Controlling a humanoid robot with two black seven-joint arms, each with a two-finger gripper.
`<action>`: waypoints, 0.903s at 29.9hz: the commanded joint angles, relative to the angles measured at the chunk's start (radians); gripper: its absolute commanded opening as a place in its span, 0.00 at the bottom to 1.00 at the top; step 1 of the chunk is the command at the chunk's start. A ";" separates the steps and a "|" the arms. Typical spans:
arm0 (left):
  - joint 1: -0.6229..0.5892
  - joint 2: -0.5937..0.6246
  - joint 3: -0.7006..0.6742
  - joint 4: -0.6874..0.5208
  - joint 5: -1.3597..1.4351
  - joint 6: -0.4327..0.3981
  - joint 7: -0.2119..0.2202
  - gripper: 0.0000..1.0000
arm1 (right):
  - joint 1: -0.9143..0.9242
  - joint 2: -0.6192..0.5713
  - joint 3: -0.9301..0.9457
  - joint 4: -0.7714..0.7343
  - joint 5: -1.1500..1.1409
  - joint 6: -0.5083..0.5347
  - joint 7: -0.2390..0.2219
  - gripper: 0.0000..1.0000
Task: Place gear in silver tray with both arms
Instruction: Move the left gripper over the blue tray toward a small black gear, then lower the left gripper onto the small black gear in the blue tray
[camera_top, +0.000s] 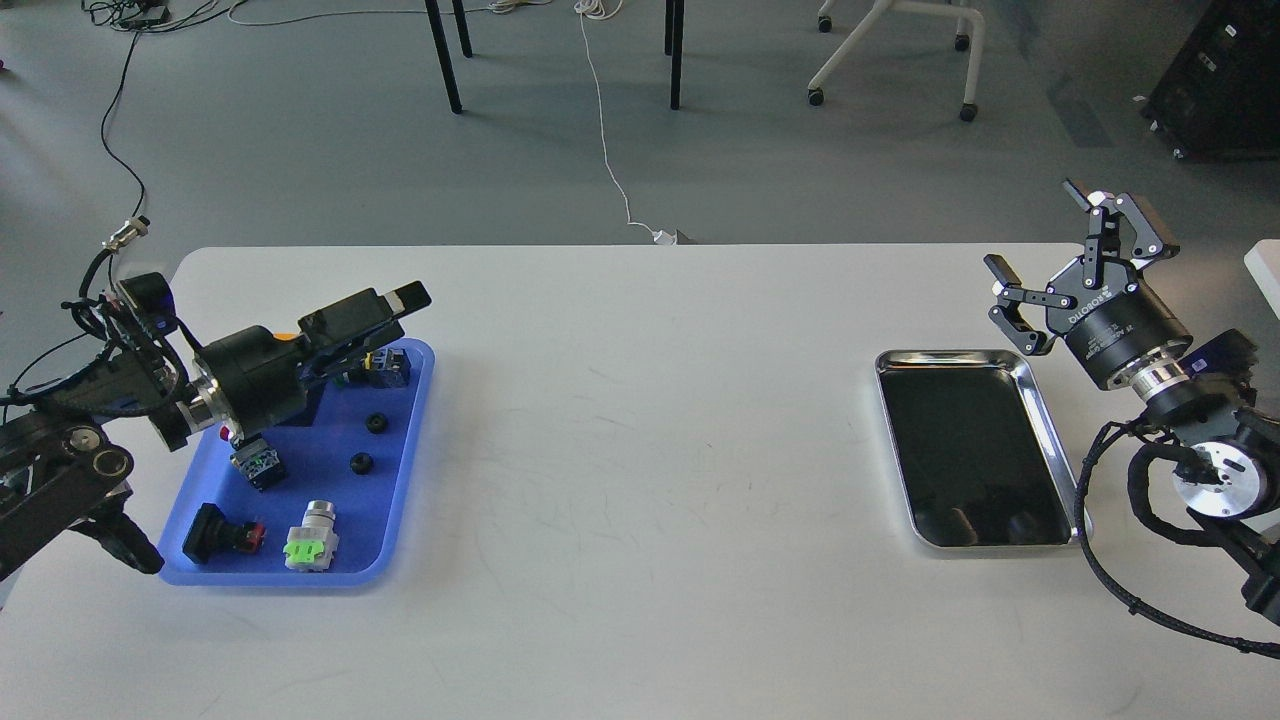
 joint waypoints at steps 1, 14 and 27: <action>0.001 0.076 0.001 -0.071 0.252 0.010 0.000 0.97 | 0.000 0.001 0.000 0.000 0.000 0.000 0.000 0.99; 0.003 0.133 0.063 -0.103 0.789 0.152 0.000 0.93 | 0.000 0.005 0.000 0.000 0.000 0.000 0.000 0.99; -0.082 0.098 0.253 0.007 0.789 0.166 0.000 0.87 | 0.000 0.003 0.006 0.000 0.000 0.000 0.000 0.99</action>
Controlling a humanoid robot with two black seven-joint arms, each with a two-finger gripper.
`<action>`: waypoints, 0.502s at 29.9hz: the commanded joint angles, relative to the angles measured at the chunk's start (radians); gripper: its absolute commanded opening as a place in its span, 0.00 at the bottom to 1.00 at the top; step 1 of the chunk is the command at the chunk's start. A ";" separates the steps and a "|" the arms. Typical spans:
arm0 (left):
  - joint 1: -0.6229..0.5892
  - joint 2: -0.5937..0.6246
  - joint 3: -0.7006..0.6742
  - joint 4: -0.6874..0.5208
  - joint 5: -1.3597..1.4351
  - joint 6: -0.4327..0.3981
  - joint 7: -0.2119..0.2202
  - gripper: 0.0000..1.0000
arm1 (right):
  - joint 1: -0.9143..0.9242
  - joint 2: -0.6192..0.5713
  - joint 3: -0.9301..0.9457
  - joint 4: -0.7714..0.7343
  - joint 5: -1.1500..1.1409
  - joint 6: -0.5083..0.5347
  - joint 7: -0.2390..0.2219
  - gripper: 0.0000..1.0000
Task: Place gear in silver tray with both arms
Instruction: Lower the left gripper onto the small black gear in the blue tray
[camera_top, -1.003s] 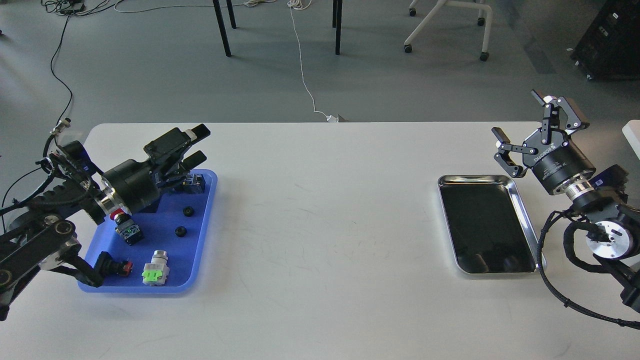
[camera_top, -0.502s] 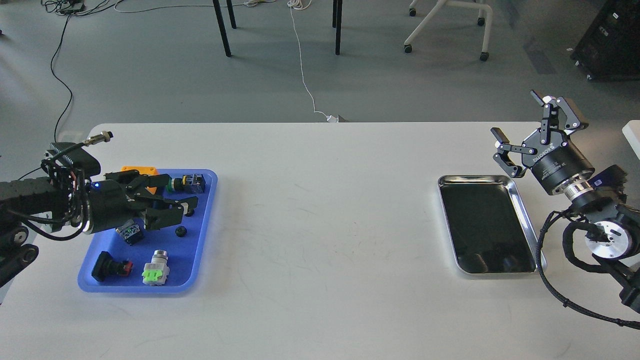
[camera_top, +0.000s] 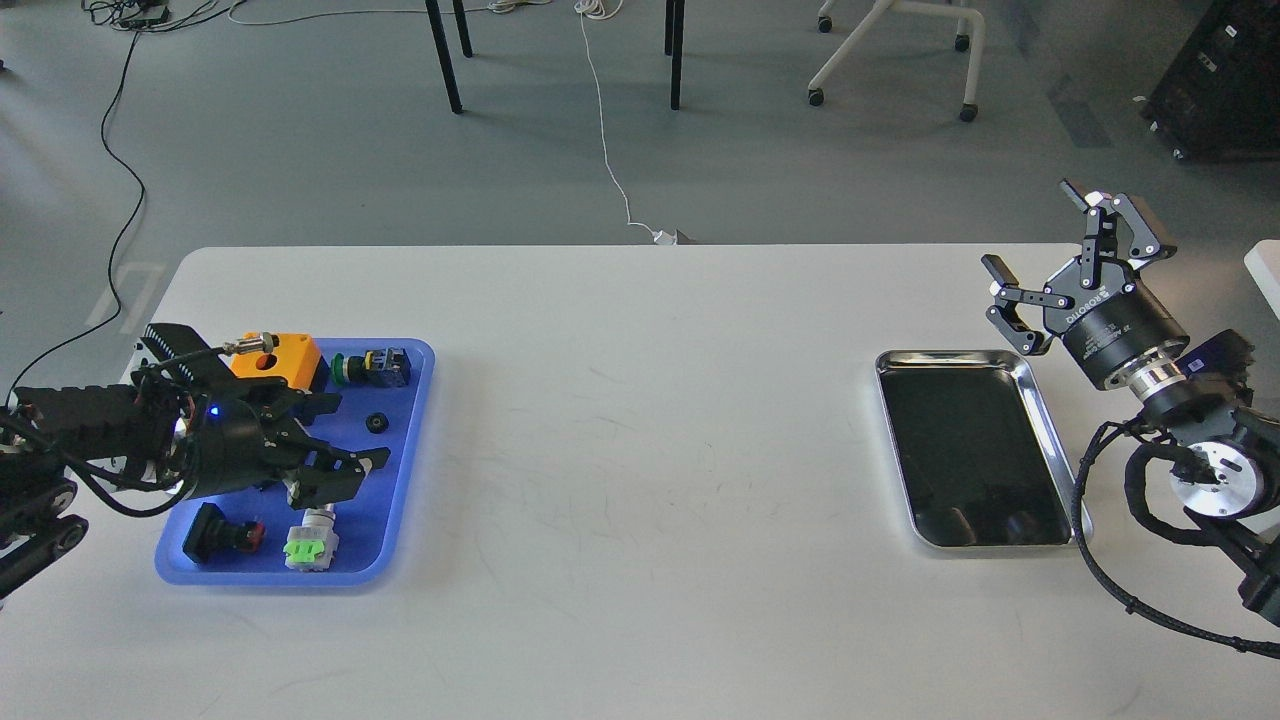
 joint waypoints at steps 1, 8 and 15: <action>-0.005 -0.038 0.011 0.058 0.000 0.002 0.000 0.86 | 0.000 -0.001 0.001 0.000 0.000 0.000 0.000 0.99; -0.005 -0.067 0.012 0.135 0.000 0.003 0.000 0.77 | 0.000 -0.003 0.003 0.000 0.000 0.000 0.000 0.99; -0.004 -0.082 0.017 0.178 0.000 0.003 0.000 0.71 | 0.000 -0.001 0.003 0.002 0.000 0.000 0.000 0.99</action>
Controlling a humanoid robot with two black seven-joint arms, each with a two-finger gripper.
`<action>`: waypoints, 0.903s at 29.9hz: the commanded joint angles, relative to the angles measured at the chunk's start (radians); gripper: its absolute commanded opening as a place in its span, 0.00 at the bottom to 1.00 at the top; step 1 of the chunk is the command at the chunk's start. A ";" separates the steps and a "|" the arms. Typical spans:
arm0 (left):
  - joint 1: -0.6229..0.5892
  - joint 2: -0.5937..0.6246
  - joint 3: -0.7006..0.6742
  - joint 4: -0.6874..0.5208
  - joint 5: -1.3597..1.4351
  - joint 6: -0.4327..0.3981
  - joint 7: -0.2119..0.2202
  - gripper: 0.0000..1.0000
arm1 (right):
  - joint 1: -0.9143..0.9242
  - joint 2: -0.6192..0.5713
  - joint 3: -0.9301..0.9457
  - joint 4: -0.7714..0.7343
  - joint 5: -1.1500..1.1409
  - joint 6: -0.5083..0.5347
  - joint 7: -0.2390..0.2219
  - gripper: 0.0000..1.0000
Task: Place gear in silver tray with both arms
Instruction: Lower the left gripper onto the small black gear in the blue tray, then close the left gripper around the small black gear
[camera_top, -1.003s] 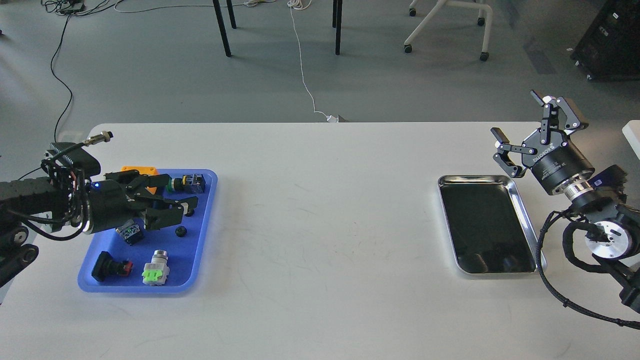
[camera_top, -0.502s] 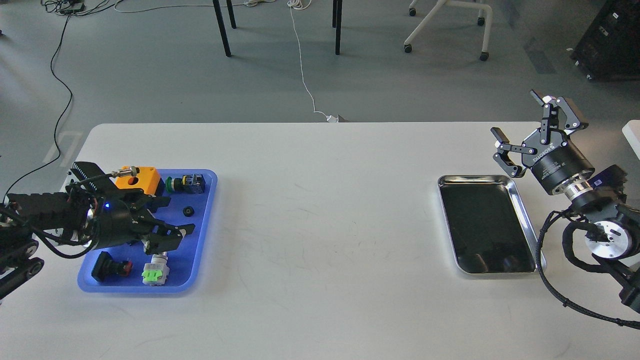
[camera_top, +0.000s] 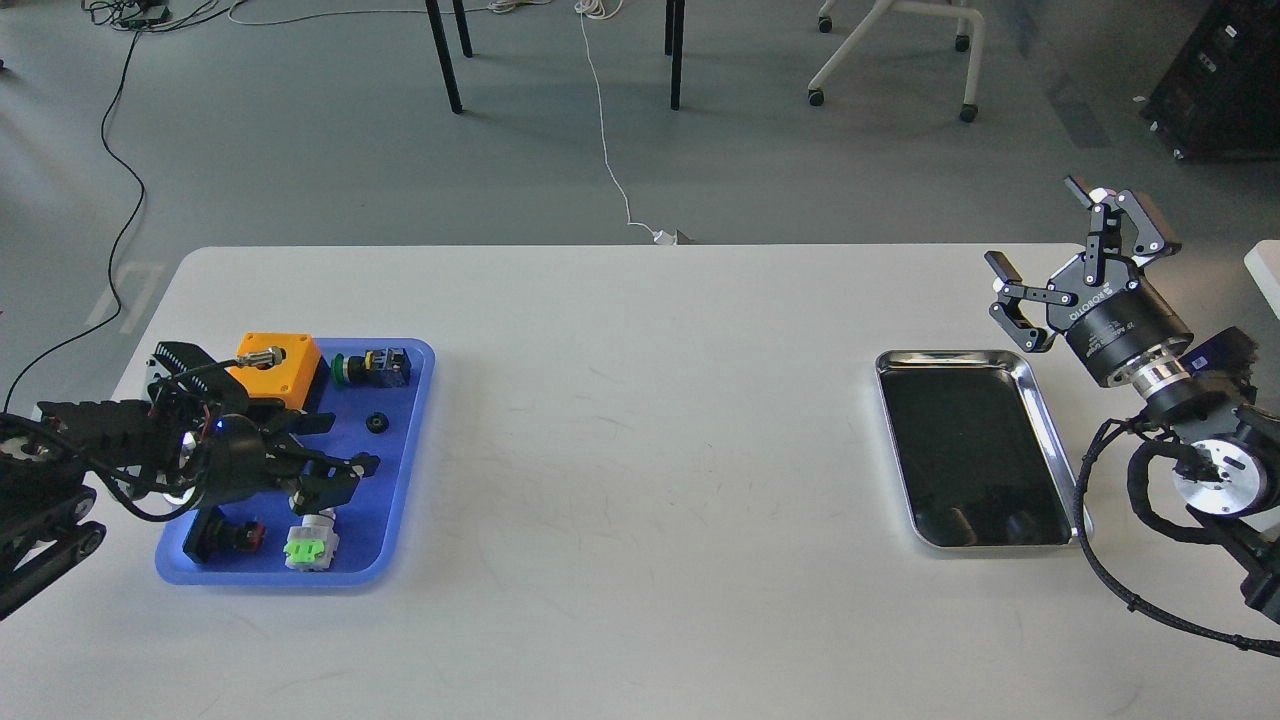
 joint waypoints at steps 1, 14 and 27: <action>0.002 -0.015 0.008 0.018 0.000 0.000 0.000 0.71 | -0.001 0.000 0.000 0.000 0.000 0.000 0.000 0.99; 0.002 -0.040 0.013 0.064 0.000 0.002 0.000 0.62 | -0.001 -0.001 0.003 0.000 0.000 0.000 0.000 0.99; 0.000 -0.040 0.019 0.067 0.000 0.002 0.000 0.51 | -0.001 -0.001 0.005 0.000 0.000 0.000 0.000 0.99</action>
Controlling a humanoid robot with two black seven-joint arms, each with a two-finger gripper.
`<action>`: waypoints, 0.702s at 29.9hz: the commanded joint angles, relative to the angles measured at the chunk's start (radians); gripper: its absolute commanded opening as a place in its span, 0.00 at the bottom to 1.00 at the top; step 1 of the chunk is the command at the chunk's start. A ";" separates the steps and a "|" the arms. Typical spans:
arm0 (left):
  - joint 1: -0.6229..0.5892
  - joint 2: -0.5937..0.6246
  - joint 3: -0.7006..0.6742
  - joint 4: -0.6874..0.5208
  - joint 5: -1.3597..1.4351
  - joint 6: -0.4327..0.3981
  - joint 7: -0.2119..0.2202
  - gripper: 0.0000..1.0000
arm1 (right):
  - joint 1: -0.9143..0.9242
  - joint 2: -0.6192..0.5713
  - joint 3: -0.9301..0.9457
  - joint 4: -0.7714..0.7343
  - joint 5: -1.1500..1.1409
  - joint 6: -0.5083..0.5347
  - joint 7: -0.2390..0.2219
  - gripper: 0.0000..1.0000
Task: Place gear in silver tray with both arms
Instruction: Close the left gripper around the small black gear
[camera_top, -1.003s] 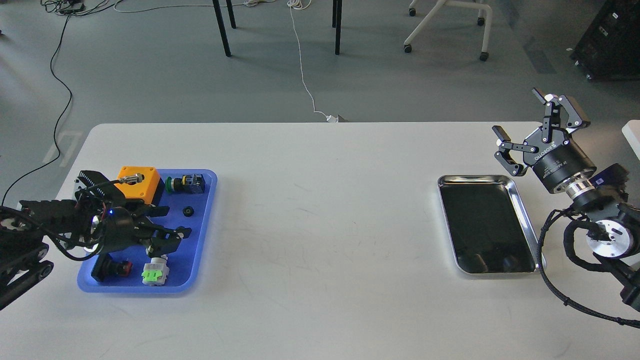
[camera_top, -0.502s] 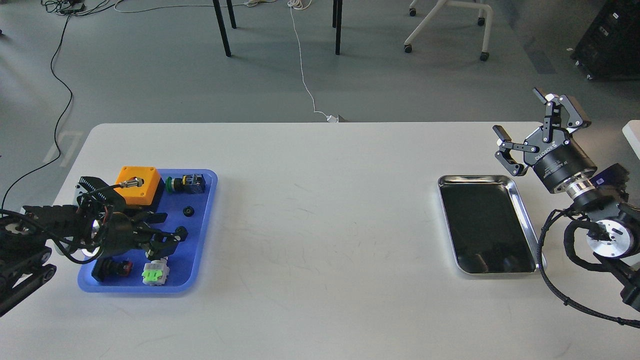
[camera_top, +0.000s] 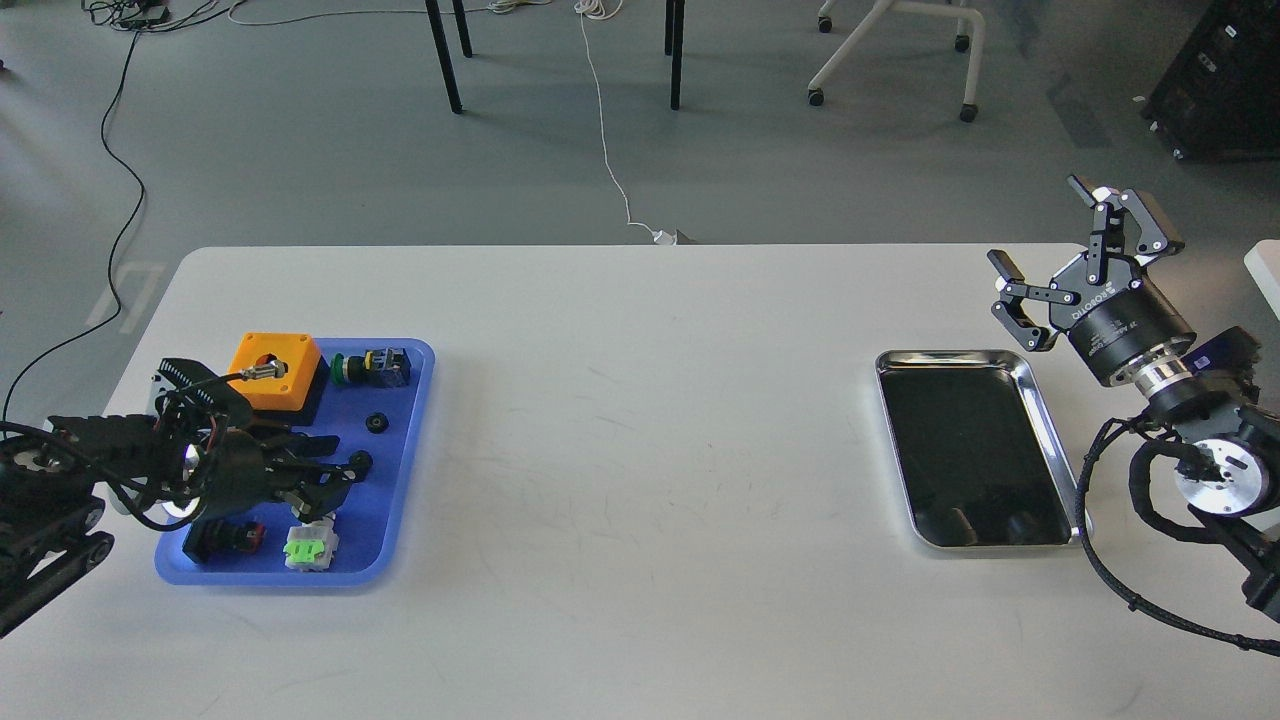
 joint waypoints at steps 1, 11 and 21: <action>-0.001 0.000 -0.002 -0.001 0.000 0.000 0.000 0.51 | 0.000 0.000 -0.001 0.000 0.000 0.000 0.000 0.99; -0.006 -0.002 0.000 0.001 0.000 0.005 0.000 0.51 | 0.000 0.000 0.000 0.000 0.000 0.000 0.000 0.99; -0.004 -0.006 0.002 0.001 0.000 0.005 0.000 0.40 | -0.001 0.000 0.000 0.000 0.000 0.000 0.000 0.99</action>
